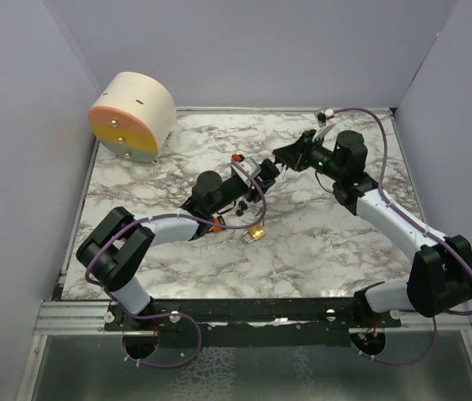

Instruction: Unlock with the key

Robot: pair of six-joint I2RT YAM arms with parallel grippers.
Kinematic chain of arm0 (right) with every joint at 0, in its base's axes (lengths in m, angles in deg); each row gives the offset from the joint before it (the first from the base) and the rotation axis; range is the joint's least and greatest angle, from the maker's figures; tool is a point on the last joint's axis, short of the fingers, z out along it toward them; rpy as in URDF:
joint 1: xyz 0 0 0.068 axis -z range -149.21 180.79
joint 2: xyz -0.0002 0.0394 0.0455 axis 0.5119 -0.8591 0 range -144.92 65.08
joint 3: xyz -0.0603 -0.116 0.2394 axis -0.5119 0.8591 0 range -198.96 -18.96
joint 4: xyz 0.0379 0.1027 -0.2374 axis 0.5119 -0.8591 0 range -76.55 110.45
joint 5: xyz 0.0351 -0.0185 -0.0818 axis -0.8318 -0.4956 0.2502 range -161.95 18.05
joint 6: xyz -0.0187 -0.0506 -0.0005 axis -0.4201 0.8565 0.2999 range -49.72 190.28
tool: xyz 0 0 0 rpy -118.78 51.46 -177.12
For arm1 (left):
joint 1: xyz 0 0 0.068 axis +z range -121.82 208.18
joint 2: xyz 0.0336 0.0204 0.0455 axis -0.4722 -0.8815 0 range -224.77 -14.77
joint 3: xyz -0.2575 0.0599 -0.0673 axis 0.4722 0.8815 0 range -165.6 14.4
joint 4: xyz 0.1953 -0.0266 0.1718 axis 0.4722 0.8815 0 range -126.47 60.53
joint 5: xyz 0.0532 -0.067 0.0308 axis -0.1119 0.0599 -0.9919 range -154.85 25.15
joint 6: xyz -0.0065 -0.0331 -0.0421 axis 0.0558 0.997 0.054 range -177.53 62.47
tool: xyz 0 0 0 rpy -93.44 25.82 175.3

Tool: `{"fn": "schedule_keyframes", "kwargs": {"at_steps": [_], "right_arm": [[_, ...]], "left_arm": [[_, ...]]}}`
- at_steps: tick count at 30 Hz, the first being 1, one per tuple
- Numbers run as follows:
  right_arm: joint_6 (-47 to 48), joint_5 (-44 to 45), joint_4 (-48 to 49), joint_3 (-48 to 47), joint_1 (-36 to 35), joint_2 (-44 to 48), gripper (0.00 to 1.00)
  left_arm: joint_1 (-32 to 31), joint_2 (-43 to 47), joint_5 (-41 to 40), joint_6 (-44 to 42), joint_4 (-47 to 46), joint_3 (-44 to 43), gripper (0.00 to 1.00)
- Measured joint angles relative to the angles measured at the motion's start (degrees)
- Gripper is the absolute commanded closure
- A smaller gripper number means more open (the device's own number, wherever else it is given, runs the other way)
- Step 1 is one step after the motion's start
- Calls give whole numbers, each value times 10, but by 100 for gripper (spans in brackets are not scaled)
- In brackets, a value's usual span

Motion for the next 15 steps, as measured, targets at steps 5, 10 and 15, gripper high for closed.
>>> {"fn": "schedule_keyframes", "kwargs": {"at_steps": [5,10,15], "right_arm": [[0,-14,-14,-9,-1,-19,99],[-2,-15,-24,-13,-1,-23,99],[-2,-15,-25,-14,-1,-23,99]], "left_arm": [[1,0,17,4,-7,-5,100],[3,-2,20,10,-4,-5,100],[3,-2,20,10,-4,-5,100]]}}
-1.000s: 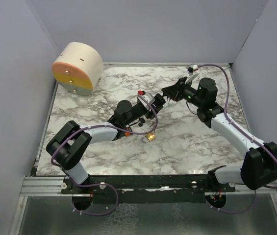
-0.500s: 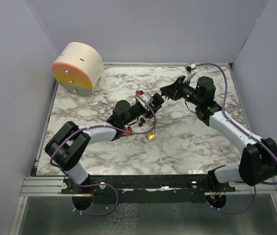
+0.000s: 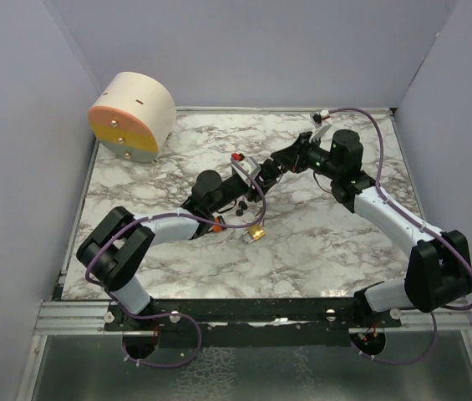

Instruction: Unlock with the key

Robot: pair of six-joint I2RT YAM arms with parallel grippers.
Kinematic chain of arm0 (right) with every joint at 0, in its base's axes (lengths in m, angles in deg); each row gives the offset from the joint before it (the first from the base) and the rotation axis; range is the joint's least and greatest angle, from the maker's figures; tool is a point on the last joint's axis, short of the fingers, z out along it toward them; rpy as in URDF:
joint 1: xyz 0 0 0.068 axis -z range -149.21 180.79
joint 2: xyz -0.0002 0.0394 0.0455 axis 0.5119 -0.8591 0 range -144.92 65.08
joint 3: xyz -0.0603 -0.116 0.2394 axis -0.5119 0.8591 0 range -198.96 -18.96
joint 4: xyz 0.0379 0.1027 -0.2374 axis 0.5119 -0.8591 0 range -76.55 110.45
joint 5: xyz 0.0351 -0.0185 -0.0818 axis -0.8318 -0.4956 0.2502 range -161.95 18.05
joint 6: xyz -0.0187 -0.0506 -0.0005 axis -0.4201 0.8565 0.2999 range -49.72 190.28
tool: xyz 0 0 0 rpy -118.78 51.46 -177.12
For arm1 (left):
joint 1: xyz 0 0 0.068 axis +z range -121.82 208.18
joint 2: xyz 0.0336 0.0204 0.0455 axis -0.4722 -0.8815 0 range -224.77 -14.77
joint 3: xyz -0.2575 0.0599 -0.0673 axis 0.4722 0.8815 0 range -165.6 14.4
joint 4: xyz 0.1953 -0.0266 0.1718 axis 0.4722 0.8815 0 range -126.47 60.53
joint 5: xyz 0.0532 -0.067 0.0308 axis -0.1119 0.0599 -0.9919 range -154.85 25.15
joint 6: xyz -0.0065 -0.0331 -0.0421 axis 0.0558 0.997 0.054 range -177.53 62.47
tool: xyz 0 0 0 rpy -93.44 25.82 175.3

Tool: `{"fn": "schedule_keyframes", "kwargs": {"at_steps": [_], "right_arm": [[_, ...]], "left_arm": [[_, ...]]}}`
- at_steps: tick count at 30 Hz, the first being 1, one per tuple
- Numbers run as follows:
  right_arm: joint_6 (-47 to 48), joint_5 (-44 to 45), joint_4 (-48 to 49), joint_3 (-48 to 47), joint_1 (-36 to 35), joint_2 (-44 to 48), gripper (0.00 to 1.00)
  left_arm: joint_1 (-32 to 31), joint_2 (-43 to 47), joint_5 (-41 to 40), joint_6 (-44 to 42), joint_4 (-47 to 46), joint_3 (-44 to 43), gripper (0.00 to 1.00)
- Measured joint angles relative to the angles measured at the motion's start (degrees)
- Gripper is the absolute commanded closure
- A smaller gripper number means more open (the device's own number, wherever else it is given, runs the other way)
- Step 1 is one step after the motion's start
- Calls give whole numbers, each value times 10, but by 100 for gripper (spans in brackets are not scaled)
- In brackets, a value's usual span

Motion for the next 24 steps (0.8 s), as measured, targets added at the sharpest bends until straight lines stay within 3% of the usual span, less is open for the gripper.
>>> {"fn": "schedule_keyframes", "kwargs": {"at_steps": [5,9,13,20,24], "right_arm": [[0,0,0,0,0,0,98],[0,-2,3,1,0,0,80],[3,-2,2,9,0,0,73],[0,-3,6,12,3,-1,82],[-4,-3,12,15,3,0,96]], "left_arm": [[0,0,-1,3,0,0,100],[0,0,-5,8,0,0,100],[0,0,-8,16,-8,0,100],[0,0,-13,24,-9,0,100],[0,0,-13,26,-9,0,100]]}}
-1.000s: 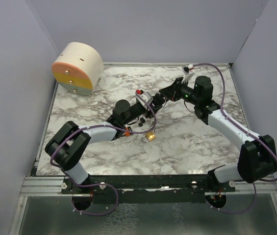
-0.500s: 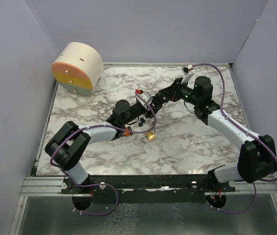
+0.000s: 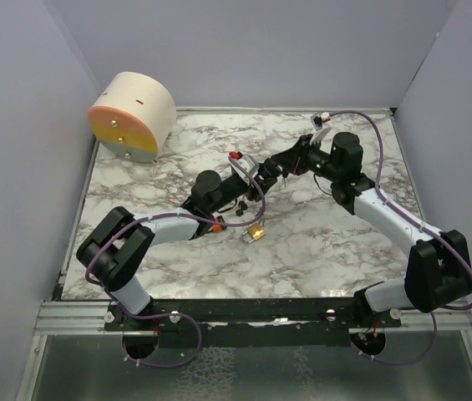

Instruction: Unlock with the key

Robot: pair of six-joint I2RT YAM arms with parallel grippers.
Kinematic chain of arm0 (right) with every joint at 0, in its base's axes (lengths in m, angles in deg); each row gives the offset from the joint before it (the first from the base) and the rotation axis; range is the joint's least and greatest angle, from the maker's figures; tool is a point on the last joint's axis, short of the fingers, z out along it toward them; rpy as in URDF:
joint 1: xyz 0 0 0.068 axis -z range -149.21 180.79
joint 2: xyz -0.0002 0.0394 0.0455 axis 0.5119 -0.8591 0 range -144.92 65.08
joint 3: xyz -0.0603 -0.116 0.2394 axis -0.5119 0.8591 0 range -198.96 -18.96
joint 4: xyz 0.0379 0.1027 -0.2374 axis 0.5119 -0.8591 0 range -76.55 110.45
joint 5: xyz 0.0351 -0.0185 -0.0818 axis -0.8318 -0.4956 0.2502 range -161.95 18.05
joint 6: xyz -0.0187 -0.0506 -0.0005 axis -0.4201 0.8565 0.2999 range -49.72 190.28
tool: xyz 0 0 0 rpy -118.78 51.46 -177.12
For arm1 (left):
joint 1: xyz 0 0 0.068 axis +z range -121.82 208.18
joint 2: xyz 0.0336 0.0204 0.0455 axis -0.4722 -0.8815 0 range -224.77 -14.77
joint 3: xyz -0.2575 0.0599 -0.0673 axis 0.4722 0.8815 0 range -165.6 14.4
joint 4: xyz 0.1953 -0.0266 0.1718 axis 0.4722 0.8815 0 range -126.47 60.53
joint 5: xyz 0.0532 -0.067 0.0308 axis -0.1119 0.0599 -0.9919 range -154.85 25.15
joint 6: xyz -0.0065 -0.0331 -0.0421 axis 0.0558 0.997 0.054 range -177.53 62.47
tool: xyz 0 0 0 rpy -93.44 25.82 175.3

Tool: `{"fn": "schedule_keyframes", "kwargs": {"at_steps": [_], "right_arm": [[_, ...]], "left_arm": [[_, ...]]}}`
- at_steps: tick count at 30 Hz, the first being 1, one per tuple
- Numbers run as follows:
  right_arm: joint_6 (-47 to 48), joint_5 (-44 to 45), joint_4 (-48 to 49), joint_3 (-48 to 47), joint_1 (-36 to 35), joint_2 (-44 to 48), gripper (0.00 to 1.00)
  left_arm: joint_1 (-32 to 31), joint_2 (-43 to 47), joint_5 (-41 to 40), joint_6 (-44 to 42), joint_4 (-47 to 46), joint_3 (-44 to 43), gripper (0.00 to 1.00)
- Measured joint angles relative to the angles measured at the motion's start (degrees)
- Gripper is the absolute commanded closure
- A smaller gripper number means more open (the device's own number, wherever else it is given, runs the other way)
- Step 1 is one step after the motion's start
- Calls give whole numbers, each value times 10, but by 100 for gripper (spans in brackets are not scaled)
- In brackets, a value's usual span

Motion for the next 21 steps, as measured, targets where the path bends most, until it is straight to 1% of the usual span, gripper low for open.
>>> {"fn": "schedule_keyframes", "kwargs": {"at_steps": [2,14,21], "right_arm": [[-8,0,5,2,0,3,99],[-40,-4,53,20,2,6,99],[-68,-8,70,17,5,-16,99]], "left_arm": [[0,0,0,0,-2,0,100],[0,0,0,-3,-17,0,100],[0,-1,-18,-17,-11,0,100]]}}
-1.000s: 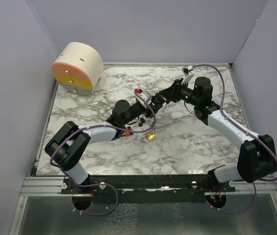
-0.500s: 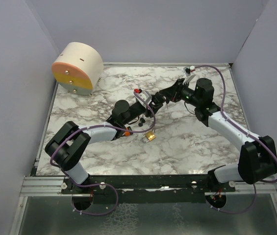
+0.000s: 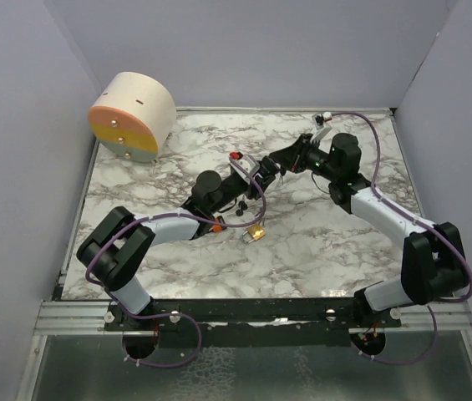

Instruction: Unlock with the key

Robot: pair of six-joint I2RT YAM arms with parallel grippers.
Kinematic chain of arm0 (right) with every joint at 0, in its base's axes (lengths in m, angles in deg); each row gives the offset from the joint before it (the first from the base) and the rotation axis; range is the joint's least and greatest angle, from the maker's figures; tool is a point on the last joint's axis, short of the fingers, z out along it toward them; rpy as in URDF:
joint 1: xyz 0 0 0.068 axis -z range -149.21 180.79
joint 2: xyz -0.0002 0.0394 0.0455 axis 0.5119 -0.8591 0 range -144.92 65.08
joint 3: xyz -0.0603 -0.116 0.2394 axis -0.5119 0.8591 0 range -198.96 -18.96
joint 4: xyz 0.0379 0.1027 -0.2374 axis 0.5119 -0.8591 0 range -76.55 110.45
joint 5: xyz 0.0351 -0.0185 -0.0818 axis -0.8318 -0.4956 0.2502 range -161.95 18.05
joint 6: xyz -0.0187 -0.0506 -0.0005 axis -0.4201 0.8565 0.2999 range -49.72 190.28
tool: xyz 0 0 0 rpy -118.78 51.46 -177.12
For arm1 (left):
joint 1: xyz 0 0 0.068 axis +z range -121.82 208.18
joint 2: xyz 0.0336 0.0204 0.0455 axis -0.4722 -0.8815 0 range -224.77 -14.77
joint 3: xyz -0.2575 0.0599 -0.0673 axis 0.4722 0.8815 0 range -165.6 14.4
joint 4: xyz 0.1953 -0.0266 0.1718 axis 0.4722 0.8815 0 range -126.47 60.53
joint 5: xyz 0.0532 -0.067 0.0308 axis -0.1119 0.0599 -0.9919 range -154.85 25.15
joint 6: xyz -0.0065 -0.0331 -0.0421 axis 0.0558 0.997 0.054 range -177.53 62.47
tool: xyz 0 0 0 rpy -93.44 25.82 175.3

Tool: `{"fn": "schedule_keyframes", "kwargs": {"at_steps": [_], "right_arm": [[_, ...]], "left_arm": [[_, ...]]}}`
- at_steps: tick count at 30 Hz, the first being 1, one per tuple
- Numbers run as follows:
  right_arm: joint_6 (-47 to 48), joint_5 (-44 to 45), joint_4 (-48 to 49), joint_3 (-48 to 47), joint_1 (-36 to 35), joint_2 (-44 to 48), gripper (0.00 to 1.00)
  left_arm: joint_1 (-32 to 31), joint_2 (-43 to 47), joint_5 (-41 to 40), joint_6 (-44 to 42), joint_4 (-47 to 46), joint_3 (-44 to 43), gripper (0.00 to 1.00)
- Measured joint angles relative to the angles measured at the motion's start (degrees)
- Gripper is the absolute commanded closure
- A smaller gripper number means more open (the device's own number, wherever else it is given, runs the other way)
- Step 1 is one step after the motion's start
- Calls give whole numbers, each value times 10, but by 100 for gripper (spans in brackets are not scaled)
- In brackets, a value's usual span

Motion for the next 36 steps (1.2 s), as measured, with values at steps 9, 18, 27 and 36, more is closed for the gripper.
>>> {"fn": "schedule_keyframes", "kwargs": {"at_steps": [9,18,27,36], "right_arm": [[-54,-4,10,-18,3,-92,99],[-97,-1,16,-32,12,-171,99],[-124,3,21,-39,15,-199,99],[-141,8,20,-43,16,-205,99]], "left_arm": [[-26,-36,-114,-56,62,-12,100],[-57,-115,-224,-112,101,-57,100],[-88,-150,-320,-178,104,-79,100],[-112,-168,-389,-241,104,-97,100]]}}
